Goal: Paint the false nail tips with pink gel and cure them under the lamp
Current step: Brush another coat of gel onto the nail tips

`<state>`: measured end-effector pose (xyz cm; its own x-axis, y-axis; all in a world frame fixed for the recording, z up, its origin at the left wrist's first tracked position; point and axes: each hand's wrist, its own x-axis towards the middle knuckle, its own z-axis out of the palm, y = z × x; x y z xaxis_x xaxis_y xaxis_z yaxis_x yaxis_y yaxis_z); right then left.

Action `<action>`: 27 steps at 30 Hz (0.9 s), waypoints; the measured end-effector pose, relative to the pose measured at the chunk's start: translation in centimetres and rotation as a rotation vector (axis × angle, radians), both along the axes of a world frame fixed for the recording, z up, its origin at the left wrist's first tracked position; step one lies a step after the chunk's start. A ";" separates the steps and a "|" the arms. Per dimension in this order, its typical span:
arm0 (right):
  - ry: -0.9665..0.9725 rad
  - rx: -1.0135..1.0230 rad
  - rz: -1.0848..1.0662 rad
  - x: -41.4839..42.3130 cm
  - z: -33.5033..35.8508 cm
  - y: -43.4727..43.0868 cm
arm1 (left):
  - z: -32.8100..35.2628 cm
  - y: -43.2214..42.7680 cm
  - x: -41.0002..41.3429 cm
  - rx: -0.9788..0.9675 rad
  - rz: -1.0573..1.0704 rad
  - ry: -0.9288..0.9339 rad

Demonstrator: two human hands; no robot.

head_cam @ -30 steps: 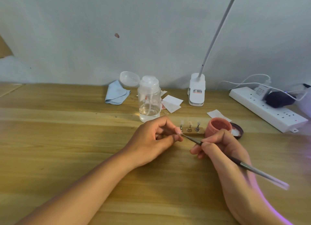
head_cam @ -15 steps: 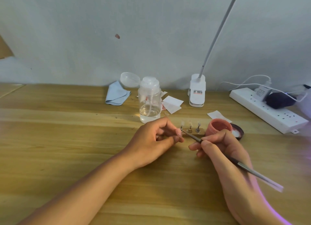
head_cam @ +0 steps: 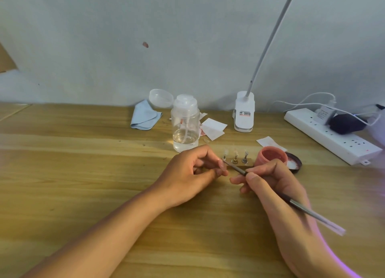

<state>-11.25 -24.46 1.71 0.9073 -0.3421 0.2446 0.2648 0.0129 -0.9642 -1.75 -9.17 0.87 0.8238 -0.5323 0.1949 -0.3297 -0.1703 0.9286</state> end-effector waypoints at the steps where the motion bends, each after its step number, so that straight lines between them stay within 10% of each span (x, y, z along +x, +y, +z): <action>1: 0.001 -0.009 -0.001 0.0 0.0 0.0 | 0.0 0.0 0.0 0.000 -0.002 -0.001; 27: -0.031 0.020 -0.032 0.4 -0.7 -1.0 | -0.1 -0.1 0.0 -0.006 0.017 -0.001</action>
<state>-10.89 -25.43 0.99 0.8880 -0.3755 0.2653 0.2951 0.0229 -0.9552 -1.73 -9.26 0.82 0.8327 -0.5167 0.1990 -0.3277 -0.1702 0.9293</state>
